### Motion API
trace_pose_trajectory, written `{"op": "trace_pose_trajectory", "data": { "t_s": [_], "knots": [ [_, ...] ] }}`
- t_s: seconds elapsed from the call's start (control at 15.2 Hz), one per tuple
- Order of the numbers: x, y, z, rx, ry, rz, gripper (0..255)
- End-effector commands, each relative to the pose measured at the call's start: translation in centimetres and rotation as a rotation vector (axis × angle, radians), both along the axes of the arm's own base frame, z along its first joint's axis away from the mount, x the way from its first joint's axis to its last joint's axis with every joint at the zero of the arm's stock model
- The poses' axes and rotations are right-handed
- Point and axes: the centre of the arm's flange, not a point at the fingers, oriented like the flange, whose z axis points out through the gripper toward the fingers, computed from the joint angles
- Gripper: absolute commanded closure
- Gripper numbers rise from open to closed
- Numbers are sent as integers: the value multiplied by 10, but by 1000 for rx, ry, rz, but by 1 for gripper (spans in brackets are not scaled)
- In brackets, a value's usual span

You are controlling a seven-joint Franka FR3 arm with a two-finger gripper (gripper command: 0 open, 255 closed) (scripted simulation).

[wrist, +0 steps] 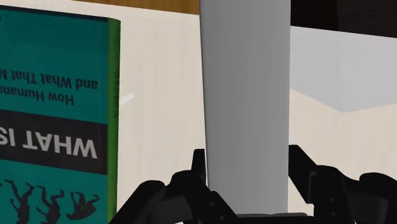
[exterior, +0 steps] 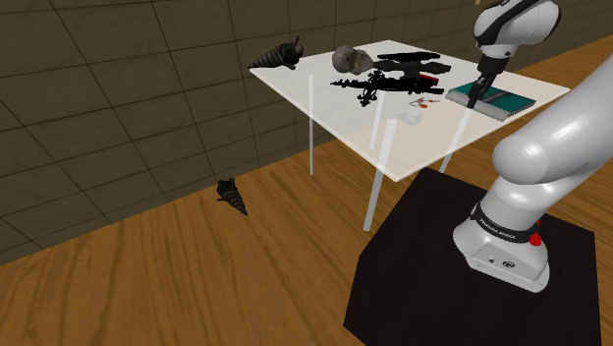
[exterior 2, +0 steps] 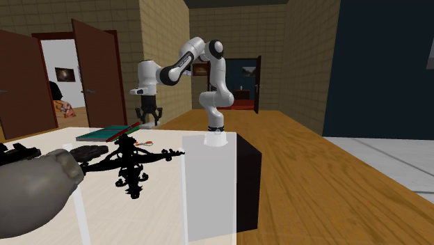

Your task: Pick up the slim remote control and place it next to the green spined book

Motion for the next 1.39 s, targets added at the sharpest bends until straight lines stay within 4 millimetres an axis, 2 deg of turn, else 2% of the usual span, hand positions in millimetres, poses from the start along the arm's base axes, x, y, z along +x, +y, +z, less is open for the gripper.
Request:
{"op": "trace_pose_trajectory", "data": {
  "t_s": [0.0, 0.26, 0.73, 0.79, 1.12, 1.32],
  "knots": [
    [0, 0, -11, -1, 0, 0, 255],
    [0, 0, -32, -1, 0, 0, 255],
    [0, 0, -32, -1, 0, 0, 255],
    [0, 0, -32, -1, 0, 0, 0],
    [0, 0, -32, -1, 0, 0, 0],
    [0, 1, 8, -1, 0, 0, 0]
  ]
}}
